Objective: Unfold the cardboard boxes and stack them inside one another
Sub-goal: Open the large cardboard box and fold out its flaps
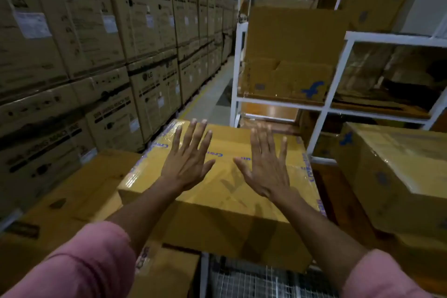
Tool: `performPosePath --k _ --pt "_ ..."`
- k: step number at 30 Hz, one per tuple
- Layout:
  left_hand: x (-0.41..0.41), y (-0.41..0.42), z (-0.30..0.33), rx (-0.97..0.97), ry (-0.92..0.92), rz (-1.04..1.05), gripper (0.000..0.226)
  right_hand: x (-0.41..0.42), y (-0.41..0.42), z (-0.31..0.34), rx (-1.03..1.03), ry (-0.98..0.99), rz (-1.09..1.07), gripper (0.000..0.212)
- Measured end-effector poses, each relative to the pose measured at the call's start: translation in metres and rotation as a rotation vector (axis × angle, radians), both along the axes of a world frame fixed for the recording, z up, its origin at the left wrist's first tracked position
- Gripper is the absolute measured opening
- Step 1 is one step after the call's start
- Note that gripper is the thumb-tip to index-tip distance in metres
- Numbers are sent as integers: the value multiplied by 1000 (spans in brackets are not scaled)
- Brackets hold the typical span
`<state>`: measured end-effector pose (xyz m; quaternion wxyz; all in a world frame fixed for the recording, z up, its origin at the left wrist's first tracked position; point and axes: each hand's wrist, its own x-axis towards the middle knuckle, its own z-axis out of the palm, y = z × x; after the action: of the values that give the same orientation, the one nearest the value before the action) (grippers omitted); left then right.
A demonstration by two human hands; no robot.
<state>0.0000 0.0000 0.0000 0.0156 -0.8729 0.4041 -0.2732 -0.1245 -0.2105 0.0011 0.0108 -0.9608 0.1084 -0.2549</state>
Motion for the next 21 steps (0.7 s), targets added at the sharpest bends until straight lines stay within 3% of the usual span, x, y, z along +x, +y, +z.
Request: performPosePath --k 3,7,11,21 --pt "2 17 -38 90 154 100 84 -9 11 -33 131 232 -29 89" --pt "2 21 -75 35 367 139 88 -21 16 -68 309 506 -66 92" --pt "4 20 -89 -39 506 182 87 -25 14 -86 212 475 -75 87" --pt "73 -39 -82 -48 544 140 82 47 -47 -86 188 449 -99 82"
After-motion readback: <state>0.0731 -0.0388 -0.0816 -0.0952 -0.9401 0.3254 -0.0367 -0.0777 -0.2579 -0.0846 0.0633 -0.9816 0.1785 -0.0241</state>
